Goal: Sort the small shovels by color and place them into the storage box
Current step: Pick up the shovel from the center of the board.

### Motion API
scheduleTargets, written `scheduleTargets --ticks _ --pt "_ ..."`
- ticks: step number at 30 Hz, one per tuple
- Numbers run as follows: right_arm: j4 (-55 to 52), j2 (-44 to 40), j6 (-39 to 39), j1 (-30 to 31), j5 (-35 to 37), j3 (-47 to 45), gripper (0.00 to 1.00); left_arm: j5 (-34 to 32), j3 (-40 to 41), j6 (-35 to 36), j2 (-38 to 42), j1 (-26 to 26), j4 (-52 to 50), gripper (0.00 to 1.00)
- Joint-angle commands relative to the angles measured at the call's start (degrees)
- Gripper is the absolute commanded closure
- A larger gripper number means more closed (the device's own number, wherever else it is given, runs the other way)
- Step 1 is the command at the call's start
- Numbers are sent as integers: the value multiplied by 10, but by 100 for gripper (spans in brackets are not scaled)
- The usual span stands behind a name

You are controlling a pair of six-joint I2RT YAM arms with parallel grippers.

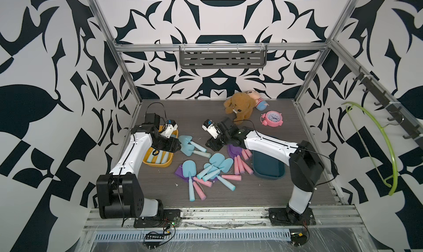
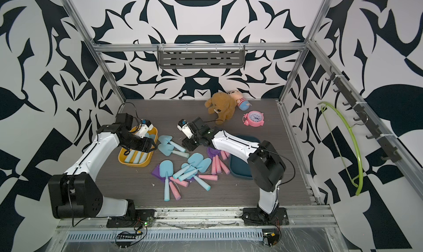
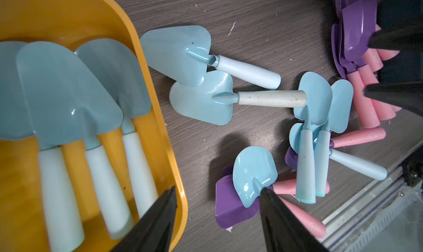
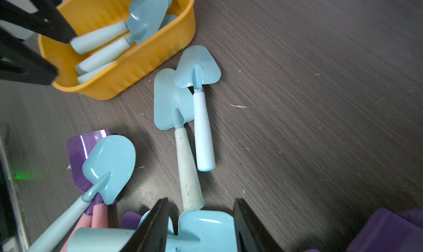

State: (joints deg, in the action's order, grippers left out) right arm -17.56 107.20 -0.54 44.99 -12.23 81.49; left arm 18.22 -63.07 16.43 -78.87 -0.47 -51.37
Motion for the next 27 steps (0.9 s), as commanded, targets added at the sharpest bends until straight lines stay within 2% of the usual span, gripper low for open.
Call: scheduleTargets --ticks 1,8,14,17,27 --pt "-20 38 -39 0 -18 63 50 0 24 -4 33 16 15 35" --pt "-34 153 -60 0 -38 184 50 25 51 -19 54 71 40 34" --pt "-48 235 -66 0 -60 270 50 33 51 -26 54 86 39 34" --pt "-52 263 -65 0 -71 299 50 42 56 -27 73 91 41 34" --pt "-57 325 -59 0 -95 372 51 57 58 -30 67 102 43 33"
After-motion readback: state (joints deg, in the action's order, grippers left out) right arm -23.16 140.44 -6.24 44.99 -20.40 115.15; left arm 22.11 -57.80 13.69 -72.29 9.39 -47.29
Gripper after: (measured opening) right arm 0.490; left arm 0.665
